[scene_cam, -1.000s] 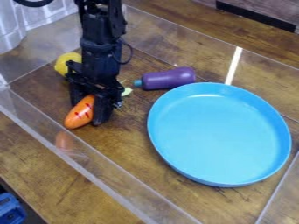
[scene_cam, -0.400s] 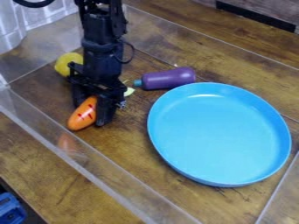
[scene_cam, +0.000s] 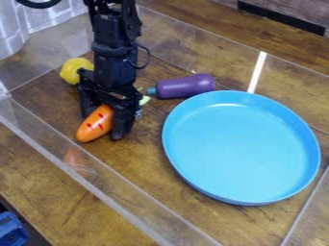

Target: Remove the carrot from the blue tray and put it on the table

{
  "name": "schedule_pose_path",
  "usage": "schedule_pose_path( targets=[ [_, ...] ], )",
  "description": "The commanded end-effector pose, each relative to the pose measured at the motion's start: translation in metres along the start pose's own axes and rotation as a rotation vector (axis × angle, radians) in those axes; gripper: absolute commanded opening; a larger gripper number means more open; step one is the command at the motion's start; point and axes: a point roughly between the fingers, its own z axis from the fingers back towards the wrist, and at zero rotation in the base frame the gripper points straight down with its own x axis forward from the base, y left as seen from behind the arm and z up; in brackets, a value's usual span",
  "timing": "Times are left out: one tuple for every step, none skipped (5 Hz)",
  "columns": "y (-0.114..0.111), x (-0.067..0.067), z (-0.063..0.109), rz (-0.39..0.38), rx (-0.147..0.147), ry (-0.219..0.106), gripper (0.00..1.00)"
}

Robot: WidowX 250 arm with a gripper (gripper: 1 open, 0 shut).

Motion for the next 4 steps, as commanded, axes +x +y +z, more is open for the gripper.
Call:
schedule_pose_path(
  targets=[
    [-0.002, 0.013, 0.039, -0.015, 0.011, -0.134, 1.0],
    [-0.001, 0.015, 0.043, -0.014, 0.013, -0.156, 1.0],
    [0.001, 0.016, 0.052, -0.011, 0.012, -0.189, 1.0],
    [0.002, 0.017, 0.066, -0.005, 0.008, -0.241, 1.0]
  ],
)
